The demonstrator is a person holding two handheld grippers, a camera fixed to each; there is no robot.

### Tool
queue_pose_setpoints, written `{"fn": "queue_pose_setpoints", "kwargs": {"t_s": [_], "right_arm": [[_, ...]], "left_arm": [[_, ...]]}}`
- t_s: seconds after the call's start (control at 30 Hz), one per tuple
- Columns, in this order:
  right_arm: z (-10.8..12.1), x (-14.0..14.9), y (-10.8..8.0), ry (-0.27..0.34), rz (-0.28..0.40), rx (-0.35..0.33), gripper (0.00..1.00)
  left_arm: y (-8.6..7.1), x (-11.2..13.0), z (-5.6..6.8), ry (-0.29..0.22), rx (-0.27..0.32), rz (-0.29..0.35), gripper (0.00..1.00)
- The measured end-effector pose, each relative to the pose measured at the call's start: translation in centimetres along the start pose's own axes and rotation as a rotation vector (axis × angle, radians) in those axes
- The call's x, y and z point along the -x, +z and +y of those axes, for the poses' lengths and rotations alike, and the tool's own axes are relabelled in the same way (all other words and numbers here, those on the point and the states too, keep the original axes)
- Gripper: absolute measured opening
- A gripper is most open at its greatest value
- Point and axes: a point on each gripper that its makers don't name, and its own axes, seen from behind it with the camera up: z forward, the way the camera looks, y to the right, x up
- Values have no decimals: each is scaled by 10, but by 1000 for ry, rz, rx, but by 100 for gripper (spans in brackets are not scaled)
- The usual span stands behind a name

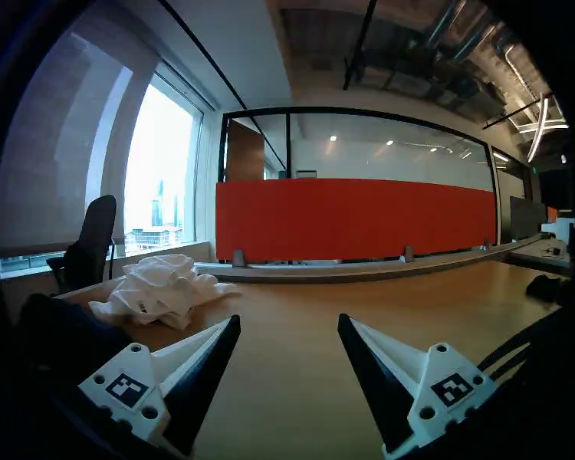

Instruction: Fold towel

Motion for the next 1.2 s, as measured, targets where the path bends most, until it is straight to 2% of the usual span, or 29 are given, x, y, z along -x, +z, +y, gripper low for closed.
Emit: {"fn": "queue_pose_setpoints", "kwargs": {"t_s": [0.3,0.97,1.2], "right_arm": [[3,27,1,39,-8,15,99],[5,57,-8,-11,-17,48,99],[10,57,-11,-18,-12,65,99]], "left_arm": [[0,0,0,0,0,0,94],[0,0,0,0,0,0,94],[0,0,0,0,0,0,94]]}}
